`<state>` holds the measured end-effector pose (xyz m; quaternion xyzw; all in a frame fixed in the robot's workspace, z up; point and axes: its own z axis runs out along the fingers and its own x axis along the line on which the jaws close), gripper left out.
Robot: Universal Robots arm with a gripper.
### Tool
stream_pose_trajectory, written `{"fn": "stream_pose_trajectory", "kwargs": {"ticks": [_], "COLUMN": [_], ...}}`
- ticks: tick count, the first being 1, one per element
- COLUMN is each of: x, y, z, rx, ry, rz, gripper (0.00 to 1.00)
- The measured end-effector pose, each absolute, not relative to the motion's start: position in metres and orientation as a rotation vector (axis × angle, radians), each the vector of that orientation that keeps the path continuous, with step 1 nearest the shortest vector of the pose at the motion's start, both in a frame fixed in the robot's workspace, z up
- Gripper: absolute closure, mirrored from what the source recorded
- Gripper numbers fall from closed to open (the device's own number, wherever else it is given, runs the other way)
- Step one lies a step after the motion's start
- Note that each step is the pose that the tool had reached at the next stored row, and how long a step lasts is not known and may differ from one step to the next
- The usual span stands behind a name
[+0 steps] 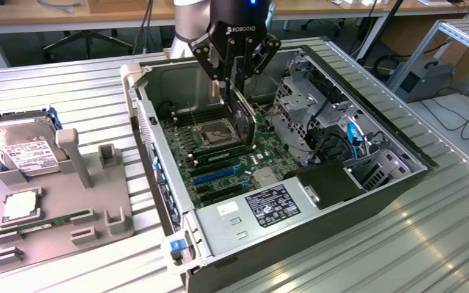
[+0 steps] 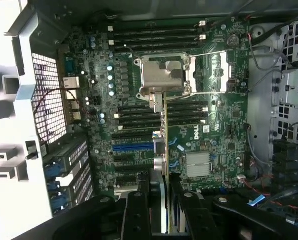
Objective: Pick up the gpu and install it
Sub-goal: 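Pick up the gpu and move the gpu toward the slot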
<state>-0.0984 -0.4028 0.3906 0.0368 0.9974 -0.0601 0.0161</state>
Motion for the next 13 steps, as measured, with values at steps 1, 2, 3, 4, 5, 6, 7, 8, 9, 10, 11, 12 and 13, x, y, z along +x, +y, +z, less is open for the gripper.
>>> {"fn": "stream_pose_trajectory", "kwargs": {"ticks": [1, 2, 3, 4, 5, 6, 7, 8, 9, 10, 11, 12, 13], "x": [-0.097, -0.097, -0.096, -0.095, -0.094, -0.094, -0.093, -0.091, -0.09, -0.09, -0.089, -0.087, -0.085], "y": [-0.403, -0.403, -0.403, -0.403, -0.403, -0.403, -0.403, -0.403, -0.403, -0.402, -0.402, -0.402, -0.402], "z": [0.39, 0.39, 0.389, 0.389, 0.388, 0.388, 0.387, 0.387, 0.386, 0.386, 0.385, 0.384, 0.384], "rx": [0.114, 0.114, 0.114, 0.114, 0.114, 0.114, 0.114, 0.114, 0.114, 0.114, 0.114, 0.114, 0.114], "ry": [3.101, 3.101, 3.101, 3.101, 3.1, 3.1, 3.1, 3.1, 3.099, 3.099, 3.099, 3.099, 3.098], "rz": [-0.19, -0.192, -0.194, -0.197, -0.2, -0.202, -0.205, -0.209, -0.213, -0.215, -0.218, -0.222, -0.225], "gripper": [0.73, 0.73, 0.73, 0.73, 0.73, 0.73, 0.73, 0.73, 0.73, 0.73, 0.73, 0.73, 0.73]}}
